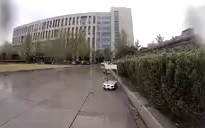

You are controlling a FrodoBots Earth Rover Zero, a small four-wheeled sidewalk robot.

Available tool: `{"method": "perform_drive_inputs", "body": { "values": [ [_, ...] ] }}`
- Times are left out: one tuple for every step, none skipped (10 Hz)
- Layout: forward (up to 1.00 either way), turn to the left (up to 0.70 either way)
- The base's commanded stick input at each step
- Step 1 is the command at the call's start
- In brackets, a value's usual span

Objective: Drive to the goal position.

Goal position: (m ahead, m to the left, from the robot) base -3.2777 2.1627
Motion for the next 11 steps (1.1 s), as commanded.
{"method": "perform_drive_inputs", "body": {
  "values": [
    [0.3, 0.12],
    [0.7, 0.27],
    [0.7, 0.27],
    [0.7, 0.27],
    [0.35, 0.14],
    [0.0, 0.0],
    [0.0, 0.0],
    [0.0, 0.0],
    [0.0, 0.0],
    [0.0, 0.0],
    [0.0, 0.0]
  ]
}}
